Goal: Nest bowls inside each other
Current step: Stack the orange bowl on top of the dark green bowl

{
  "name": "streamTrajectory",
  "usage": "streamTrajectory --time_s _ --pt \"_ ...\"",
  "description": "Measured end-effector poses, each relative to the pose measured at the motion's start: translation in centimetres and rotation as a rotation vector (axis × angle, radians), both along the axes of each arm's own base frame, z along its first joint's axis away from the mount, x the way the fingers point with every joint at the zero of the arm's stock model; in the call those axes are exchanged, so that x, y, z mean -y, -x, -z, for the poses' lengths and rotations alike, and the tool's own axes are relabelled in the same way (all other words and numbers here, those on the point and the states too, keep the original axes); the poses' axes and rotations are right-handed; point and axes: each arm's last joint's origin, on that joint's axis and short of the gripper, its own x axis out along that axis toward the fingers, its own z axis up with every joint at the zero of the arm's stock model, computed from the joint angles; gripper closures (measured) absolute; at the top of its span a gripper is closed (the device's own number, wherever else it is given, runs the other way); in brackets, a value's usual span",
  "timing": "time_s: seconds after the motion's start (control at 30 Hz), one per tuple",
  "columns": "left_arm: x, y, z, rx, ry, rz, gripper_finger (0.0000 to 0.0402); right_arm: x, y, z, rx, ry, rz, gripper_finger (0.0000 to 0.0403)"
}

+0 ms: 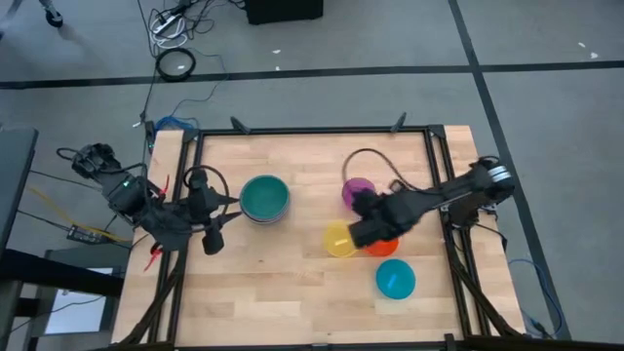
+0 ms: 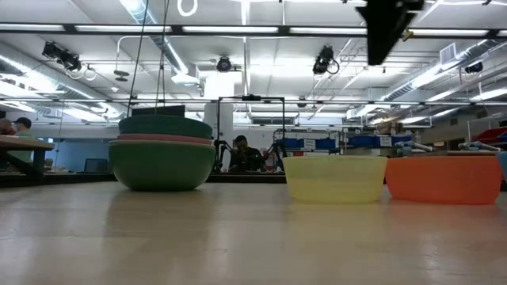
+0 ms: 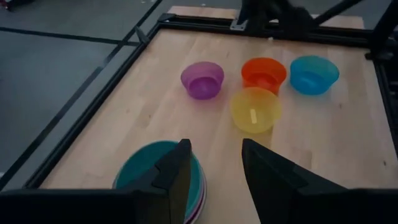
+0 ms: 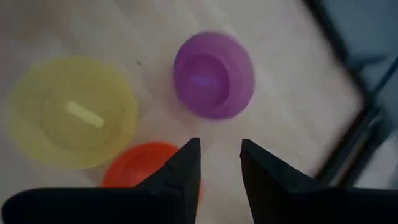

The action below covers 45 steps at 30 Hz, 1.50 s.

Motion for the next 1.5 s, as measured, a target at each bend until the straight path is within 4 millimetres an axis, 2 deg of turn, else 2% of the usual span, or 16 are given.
streamTrajectory --time_s 0.13,0.3,0.4,0.53,1.13,1.2,1.3,1.4,1.5 --pt "0.4 0.0 0.7 -0.016 -0.011 0.016 0.0249 -1.5 2.4 1.4 0.099 -0.198 0.042 0.03" --pt "0.6 -0.2 1.6 -0.032 -0.024 0.015 0.0249 -3.7 2.5 5.3 0.248 -0.457 -0.033 0.03" --pt "0.6 -0.3 2.0 -0.032 -0.022 0.012 0.0249 -4.1 2.5 7.5 0.238 -0.532 -0.041 0.03" --pt "0.7 -0.4 2.2 -0.033 -0.017 0.007 0.0249 -4.1 2.3 9.7 0.189 -0.534 -0.03 0.03" --pt "0.7 -0.5 2.1 0.0 -0.016 -0.012 0.0249 -2.8 0.0 15.4 -0.002 -0.375 -0.084 0.0305" --pt "0.7 -0.5 2.0 0.004 -0.021 -0.016 0.0249 -2.6 -0.1 15.6 -0.01 -0.365 -0.103 0.0323" --pt "0.7 -0.5 2.0 0.007 -0.026 -0.022 0.0249 -2.5 -0.2 15.1 -0.029 -0.362 -0.139 0.0381" --pt "0.7 -0.5 2.0 0.008 -0.026 -0.022 0.0249 -2.6 -0.4 12.8 -0.05 -0.358 -0.155 0.0397" --pt "0.7 -0.5 2.0 0.01 -0.027 -0.023 0.0249 -3.2 -0.4 9.6 -0.11 -0.31 -0.172 0.0401"
